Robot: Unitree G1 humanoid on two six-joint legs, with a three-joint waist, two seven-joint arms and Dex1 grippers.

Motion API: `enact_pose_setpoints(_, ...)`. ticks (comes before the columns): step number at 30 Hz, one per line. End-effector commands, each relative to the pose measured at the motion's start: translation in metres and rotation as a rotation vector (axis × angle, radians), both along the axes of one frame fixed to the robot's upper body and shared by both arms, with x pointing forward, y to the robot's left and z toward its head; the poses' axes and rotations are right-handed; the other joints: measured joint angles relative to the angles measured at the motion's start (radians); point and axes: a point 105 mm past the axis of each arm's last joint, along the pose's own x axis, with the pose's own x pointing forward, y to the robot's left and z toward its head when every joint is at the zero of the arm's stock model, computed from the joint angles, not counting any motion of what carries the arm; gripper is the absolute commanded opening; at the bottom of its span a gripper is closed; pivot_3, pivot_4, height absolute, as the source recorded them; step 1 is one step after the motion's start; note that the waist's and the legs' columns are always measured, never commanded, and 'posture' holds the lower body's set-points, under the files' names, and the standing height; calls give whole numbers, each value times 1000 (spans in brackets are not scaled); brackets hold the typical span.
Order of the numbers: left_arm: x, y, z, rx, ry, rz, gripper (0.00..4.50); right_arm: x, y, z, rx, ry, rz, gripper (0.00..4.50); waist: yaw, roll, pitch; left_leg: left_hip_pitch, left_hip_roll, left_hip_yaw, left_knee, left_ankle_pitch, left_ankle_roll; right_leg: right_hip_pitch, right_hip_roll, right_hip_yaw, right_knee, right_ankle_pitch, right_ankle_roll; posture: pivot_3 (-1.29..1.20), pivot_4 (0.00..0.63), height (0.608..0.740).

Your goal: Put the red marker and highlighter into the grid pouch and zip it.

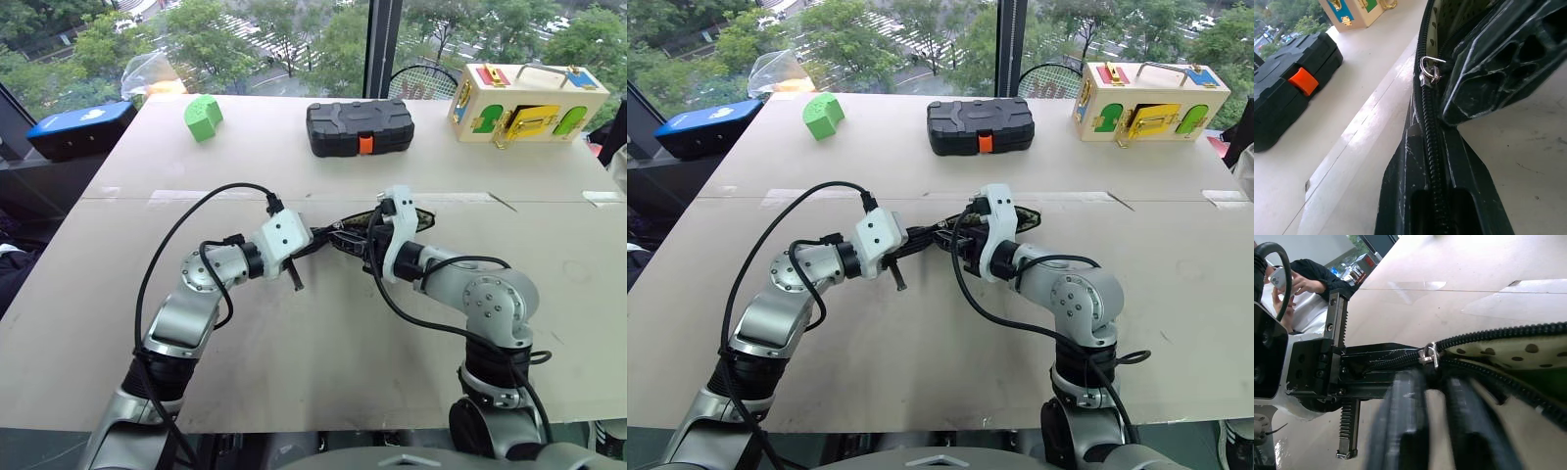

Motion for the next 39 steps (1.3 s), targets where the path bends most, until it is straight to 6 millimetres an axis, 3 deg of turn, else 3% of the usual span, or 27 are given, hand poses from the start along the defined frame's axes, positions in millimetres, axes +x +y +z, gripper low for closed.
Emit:
enact_pose_setpoints(1, -4, -3, 14, -13, -53, -22, 0, -4, 0, 12, 30, -47, 7, 24, 0, 0, 0, 0, 0, 0, 0, 0, 0, 0, 0, 0, 0, 0, 0, 0, 150, 740)
enact_pose_setpoints(10, -3, -1, 10, 10, -65, -25, 0, -6, -11, 15, 27, -62, -23, 24, 0, 0, 0, 0, 0, 0, 0, 0, 0, 0, 0, 0, 0, 0, 0, 0, 150, 740)
enact_pose_setpoints(20, 1, 2, 6, 22, -69, 4, 0, -10, -56, 18, -27, -73, -164, 24, 1, 0, 0, 0, 0, 0, -1, 0, 0, 0, 0, 1, -1, 0, 0, 0, 150, 740)
enact_pose_setpoints(22, 1, 2, 6, 31, -74, 4, 0, -9, -70, 18, -53, -75, -206, 24, 1, 0, 0, 0, 0, 0, -1, 0, 0, 0, 0, 1, -1, 0, 0, 0, 150, 740)
enact_pose_setpoints(29, 5, 4, 4, 48, -93, 20, 0, 0, -160, 17, -230, -59, -475, 24, 3, 1, 0, -1, 0, 0, -1, 0, 0, 0, 0, 1, -2, 0, 0, 0, 150, 740)
enact_pose_setpoints(31, 6, 4, 3, 58, -101, 21, 0, -3, -175, 14, -286, -48, -497, 24, 3, 0, 0, -1, 0, 0, -2, 0, 0, 0, 0, 1, -3, 0, 0, 0, 150, 740)
enact_pose_setpoints(37, 7, -7, -8, 162, -176, -60, 0, -17, -165, -2, -401, -79, -338, 24, 3, 0, 0, 0, 0, 0, -3, -2, 3, 0, 0, 4, -4, 0, 0, 0, 150, 740)
enact_pose_setpoints(38, 6, -9, -8, 172, -186, -88, 0, -18, -166, -6, -426, -90, -324, 305, 3, 0, 0, 0, 0, 0, -3, -2, 4, 0, 0, 4, -4, 0, 0, 0, 150, 740)
enact_pose_setpoints(39, 5, -10, -9, 168, -182, -106, 341, -21, -167, -10, -451, -97, -306, 638, 4, 0, 0, 0, 0, 0, -3, -3, 5, 0, 0, 4, -4, 0, 0, 0, 150, 740)
